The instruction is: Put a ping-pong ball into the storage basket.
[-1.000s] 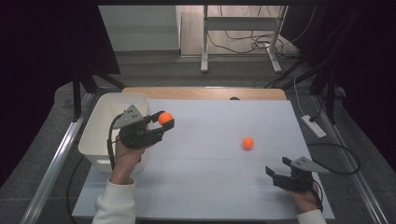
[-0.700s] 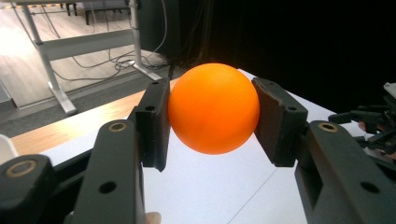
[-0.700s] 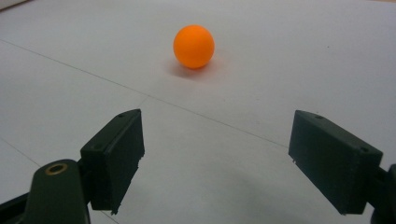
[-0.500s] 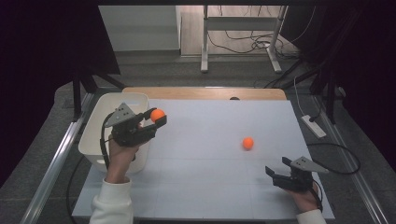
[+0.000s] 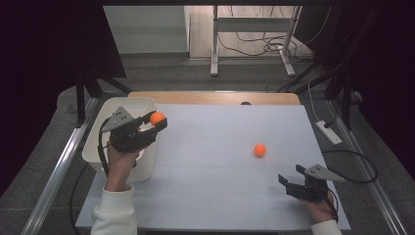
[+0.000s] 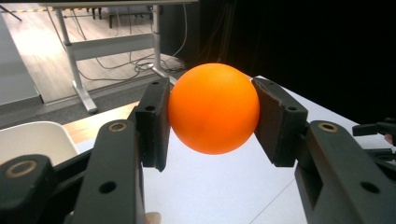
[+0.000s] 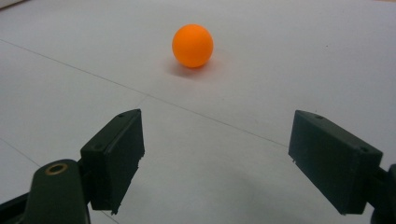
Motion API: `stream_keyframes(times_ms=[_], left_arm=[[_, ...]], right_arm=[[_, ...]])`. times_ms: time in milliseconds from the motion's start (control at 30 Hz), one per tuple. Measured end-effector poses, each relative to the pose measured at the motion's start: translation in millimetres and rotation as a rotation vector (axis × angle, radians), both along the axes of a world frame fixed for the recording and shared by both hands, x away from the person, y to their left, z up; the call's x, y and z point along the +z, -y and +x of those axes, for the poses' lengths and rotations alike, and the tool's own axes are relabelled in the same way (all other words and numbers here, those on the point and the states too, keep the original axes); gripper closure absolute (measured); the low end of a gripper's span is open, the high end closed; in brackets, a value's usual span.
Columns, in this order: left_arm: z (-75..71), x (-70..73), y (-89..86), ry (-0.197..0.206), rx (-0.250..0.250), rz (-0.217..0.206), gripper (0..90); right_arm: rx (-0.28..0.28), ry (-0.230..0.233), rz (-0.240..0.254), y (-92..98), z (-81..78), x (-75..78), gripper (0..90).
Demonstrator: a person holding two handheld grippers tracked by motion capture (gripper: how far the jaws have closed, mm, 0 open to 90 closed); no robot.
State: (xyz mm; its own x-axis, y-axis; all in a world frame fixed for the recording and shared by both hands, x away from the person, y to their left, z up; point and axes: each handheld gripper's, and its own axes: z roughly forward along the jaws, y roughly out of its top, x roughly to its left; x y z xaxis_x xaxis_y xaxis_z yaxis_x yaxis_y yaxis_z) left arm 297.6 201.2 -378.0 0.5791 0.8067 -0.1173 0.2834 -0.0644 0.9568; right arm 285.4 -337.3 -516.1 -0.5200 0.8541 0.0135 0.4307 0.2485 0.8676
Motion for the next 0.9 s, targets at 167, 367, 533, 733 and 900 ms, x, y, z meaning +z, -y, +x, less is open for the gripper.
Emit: stream_keyframes(times_ms=[167, 367, 533, 733, 900], left_arm=[[2.1, 0.3, -6.0, 0.001, 0.025, 0.004, 50.2], [6.8, 1.3, -11.4, -0.006, 0.041, -0.001, 50.2], [13.2, 5.7, -20.0, -0.019, 0.049, 0.002, 50.2], [18.0, 6.8, -34.2, -0.037, 0.084, -0.009, 50.3], [20.7, 7.7, -44.3, -0.045, 0.122, -0.003, 50.2]], right_arm=[[-0.003, 0.000, 0.000, 0.0, 0.1, 0.1, 18.3], [-0.002, -0.004, 0.005, -0.7, 0.4, 0.1, 18.3], [-0.002, 0.001, 0.010, -0.9, 0.0, 1.0, 18.3], [-0.002, 0.002, 0.007, -1.0, -0.2, 1.5, 18.3], [0.001, 0.002, 0.013, -0.7, 0.0, 1.3, 18.3]])
